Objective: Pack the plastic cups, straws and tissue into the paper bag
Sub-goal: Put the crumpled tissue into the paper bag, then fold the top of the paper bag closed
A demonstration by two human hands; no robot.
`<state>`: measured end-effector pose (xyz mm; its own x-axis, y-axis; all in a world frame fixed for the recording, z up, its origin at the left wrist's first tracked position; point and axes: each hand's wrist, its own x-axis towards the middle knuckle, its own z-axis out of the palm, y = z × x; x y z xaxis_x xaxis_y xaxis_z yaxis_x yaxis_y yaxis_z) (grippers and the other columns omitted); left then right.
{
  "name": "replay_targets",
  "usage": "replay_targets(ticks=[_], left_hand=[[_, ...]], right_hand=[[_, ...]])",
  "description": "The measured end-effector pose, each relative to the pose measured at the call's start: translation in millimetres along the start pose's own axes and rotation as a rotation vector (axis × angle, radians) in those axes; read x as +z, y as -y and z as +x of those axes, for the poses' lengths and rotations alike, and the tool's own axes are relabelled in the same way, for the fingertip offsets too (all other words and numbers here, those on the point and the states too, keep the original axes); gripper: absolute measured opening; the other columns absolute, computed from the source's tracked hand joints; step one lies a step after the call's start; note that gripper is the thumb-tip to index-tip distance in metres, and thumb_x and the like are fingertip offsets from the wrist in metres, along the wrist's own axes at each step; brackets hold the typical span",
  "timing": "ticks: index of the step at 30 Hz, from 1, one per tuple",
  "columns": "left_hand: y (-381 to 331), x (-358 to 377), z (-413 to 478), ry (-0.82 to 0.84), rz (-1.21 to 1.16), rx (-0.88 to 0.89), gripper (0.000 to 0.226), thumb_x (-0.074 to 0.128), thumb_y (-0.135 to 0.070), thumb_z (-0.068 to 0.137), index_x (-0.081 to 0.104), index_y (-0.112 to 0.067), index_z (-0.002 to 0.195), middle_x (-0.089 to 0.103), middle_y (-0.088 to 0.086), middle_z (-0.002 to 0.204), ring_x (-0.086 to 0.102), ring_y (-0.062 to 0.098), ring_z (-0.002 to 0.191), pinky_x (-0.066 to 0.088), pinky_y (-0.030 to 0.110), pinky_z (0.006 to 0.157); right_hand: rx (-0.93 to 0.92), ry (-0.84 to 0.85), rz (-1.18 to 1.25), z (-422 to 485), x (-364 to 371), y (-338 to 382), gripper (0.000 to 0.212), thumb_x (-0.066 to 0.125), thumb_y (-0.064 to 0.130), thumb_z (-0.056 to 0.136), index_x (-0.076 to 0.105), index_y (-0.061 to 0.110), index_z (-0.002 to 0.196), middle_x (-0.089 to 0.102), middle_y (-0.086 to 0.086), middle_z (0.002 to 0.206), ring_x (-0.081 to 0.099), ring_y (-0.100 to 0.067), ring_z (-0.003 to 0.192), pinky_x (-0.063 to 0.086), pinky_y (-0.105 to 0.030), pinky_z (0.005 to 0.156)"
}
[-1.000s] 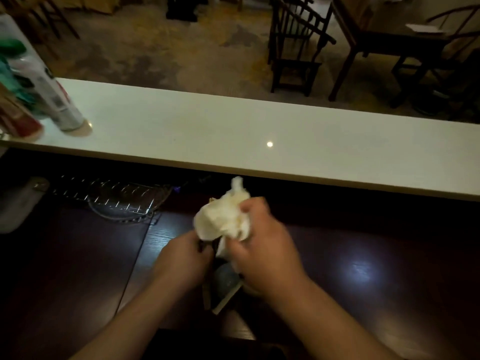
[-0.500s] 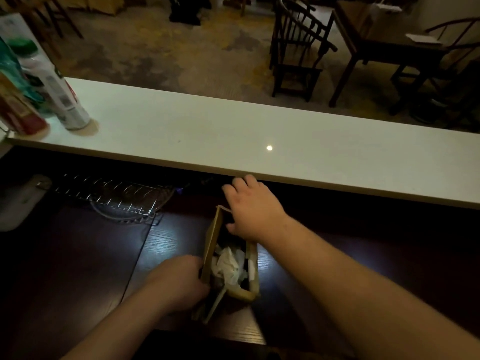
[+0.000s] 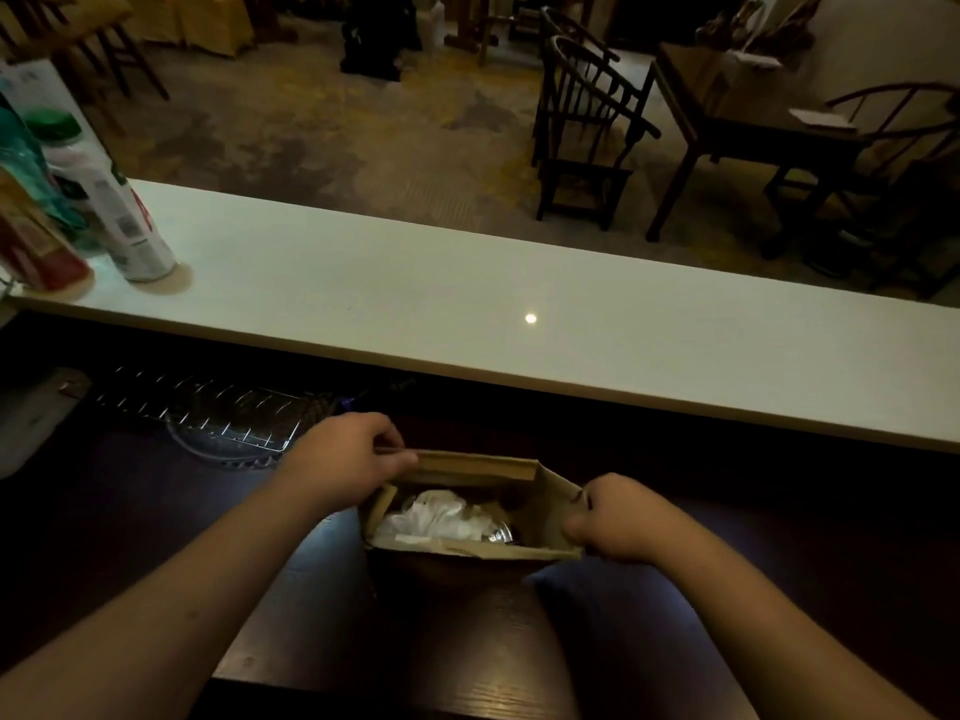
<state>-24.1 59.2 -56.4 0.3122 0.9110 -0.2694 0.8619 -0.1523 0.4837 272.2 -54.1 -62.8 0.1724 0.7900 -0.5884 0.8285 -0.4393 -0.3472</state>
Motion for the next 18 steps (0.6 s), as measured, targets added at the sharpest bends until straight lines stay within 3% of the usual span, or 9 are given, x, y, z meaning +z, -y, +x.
replay_targets(ticks=[2,4,6,9,11,13,15,16,18], left_hand=[[6,0,-15,0.174,-0.070,0.065,0.095,0.081,-0.081,0.056,0.056,-0.040,0.138,0.059,-0.009,0.132,0.058,0.015,0.121,0.051,0.038,0.104],[12,4,-36,0.305,0.028,0.135,0.143,0.075,-0.094,0.035,0.021,-0.045,0.158,0.037,-0.007,0.158,0.038,0.017,0.143,0.038,0.043,0.118],[17,14,-51,0.288,0.214,0.203,0.158,0.070,-0.098,0.028,-0.002,-0.048,0.160,0.020,-0.008,0.168,0.025,0.019,0.151,0.030,0.052,0.123],[19,24,-59,0.213,0.335,0.253,0.152,0.071,-0.091,0.036,-0.005,-0.047,0.160,0.017,-0.010,0.168,0.026,0.019,0.150,0.029,0.053,0.123],[21,26,-57,0.128,0.317,0.298,0.131,0.072,-0.080,0.051,0.013,-0.042,0.161,0.032,-0.010,0.161,0.036,0.016,0.143,0.035,0.041,0.119],[24,27,-52,-0.002,0.253,0.339,0.088,0.073,-0.057,0.071,0.042,-0.036,0.151,0.053,-0.010,0.145,0.051,0.015,0.130,0.044,0.031,0.107],[23,27,-46,-0.074,0.233,0.373,0.052,0.071,-0.042,0.081,0.060,-0.035,0.132,0.065,-0.010,0.126,0.058,0.015,0.119,0.048,0.031,0.099],[20,26,-43,-0.080,0.225,0.386,0.046,0.071,-0.046,0.083,0.063,-0.035,0.126,0.067,-0.011,0.120,0.059,0.014,0.115,0.049,0.032,0.097],[14,23,-39,-0.063,0.115,0.369,0.045,0.066,-0.061,0.084,0.065,-0.037,0.122,0.065,-0.015,0.113,0.058,0.009,0.108,0.050,0.033,0.093]], right_hand=[[-0.090,-0.143,-0.034,-3,3,-6,0.041,0.072,0.056,0.076,0.066,0.025,0.102,0.070,0.004,0.092,0.066,-0.014,0.080,0.054,-0.032,0.067],[-0.245,-0.298,-0.012,-6,3,-4,0.073,0.070,0.071,0.071,0.051,0.033,0.130,0.058,0.008,0.121,0.058,-0.011,0.105,0.052,-0.030,0.084],[-0.430,-0.358,0.011,-9,5,4,0.094,0.066,0.082,0.067,0.035,0.038,0.145,0.045,0.011,0.140,0.045,-0.008,0.125,0.045,-0.033,0.101],[-0.577,-0.226,-0.133,-10,12,14,0.122,0.059,0.095,0.054,0.016,0.040,0.154,0.029,0.010,0.157,0.026,-0.011,0.141,0.030,-0.037,0.114],[-0.616,-0.215,-0.319,-7,17,19,0.118,0.058,0.091,0.057,0.017,0.038,0.154,0.032,0.009,0.154,0.028,-0.013,0.139,0.030,-0.038,0.113],[-0.656,-0.307,-0.428,1,19,25,0.081,0.062,0.068,0.073,0.038,0.036,0.143,0.051,0.009,0.134,0.045,-0.014,0.123,0.041,-0.034,0.101],[-0.678,-0.377,-0.458,8,19,35,0.037,0.061,0.049,0.085,0.055,0.033,0.117,0.060,0.010,0.110,0.055,-0.016,0.103,0.043,-0.032,0.085],[-0.672,-0.381,-0.455,10,19,39,0.022,0.060,0.045,0.088,0.058,0.032,0.106,0.062,0.010,0.102,0.058,-0.016,0.097,0.041,-0.033,0.080],[-0.648,-0.371,-0.419,14,19,44,0.012,0.058,0.041,0.090,0.061,0.031,0.096,0.064,0.009,0.095,0.059,-0.016,0.092,0.043,-0.033,0.079]])
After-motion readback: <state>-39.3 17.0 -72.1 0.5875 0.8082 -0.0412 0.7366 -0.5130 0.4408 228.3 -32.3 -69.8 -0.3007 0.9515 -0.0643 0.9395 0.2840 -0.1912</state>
